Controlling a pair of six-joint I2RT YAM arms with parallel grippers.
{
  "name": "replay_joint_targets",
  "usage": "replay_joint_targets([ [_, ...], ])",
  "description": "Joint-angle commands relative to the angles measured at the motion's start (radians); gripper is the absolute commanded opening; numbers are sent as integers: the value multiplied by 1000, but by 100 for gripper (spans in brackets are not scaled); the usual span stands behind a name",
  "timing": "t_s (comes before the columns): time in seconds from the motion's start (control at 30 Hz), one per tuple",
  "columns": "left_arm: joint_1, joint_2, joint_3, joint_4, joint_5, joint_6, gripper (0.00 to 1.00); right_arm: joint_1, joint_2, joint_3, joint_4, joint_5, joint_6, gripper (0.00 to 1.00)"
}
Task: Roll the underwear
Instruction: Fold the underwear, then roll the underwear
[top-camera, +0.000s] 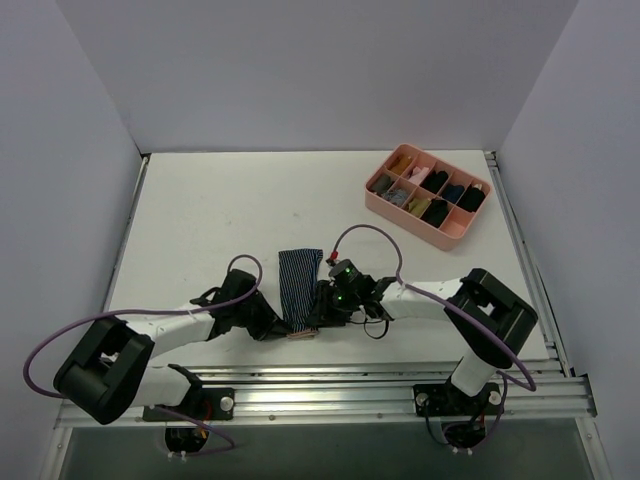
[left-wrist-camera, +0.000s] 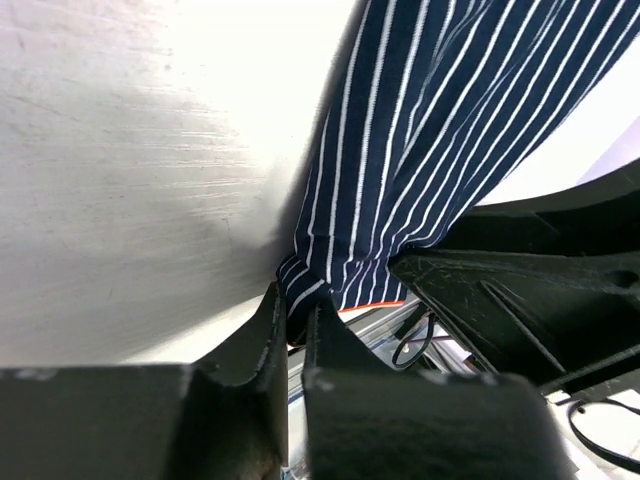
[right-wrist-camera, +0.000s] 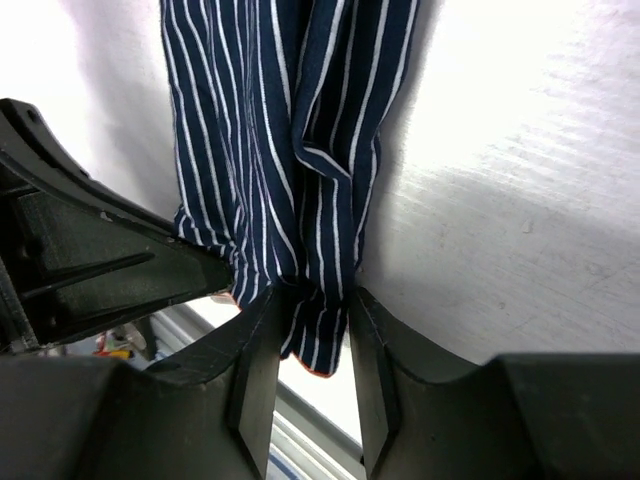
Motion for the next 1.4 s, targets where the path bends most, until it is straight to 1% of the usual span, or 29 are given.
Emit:
replay_joint_targets([
  [0.0,-1,18,16,-92,-83,44,3,10,-40,47,-181,117,-89,31],
  [0.07,0,38,50,-133,-70,56,2,10,-97,74,-236,157,-126,34],
  [0.1,2,49,70,-152,-60,73,2,13,-117,85,-288,180,-147,37],
  [0.17,8,84,122,-177,-14,88,2,26,-175,111,-342,264,-250,41],
  [0.2,9,95,138,-184,2,96,2,38,-188,139,-365,286,-299,45],
  [0.23,12,107,168,-207,18,98,2,61,-208,151,-369,309,-399,48],
  [0.3,23,141,199,-223,66,117,2,93,-215,189,-375,307,-503,55],
  [0.33,25,149,214,-248,74,124,2,133,-214,205,-378,306,-552,55],
  [0.37,28,167,252,-273,80,133,2,153,-211,218,-384,326,-637,55],
  [0.43,46,187,289,-333,112,162,2,194,-189,260,-401,352,-710,56],
  [0.47,54,204,323,-353,124,170,2,231,-179,271,-404,404,-766,55],
  [0.57,86,234,371,-420,172,194,2,279,-125,304,-419,442,-849,55],
  [0.67,126,253,385,-451,223,203,2,331,-79,329,-442,499,-897,55],
  [0.7,137,256,391,-459,232,211,2,340,-71,332,-442,533,-937,55],
  [0.83,190,288,380,-465,279,219,2,369,-39,325,-418,586,-985,55],
  [1.0,201,325,375,-463,302,223,2,420,10,317,-375,675,-1020,56],
  [1.17,203,356,374,-456,312,219,2,441,47,318,-323,668,-1032,56],
  [1.37,207,359,378,-447,332,179,2,452,94,312,-258,648,-1038,56],
])
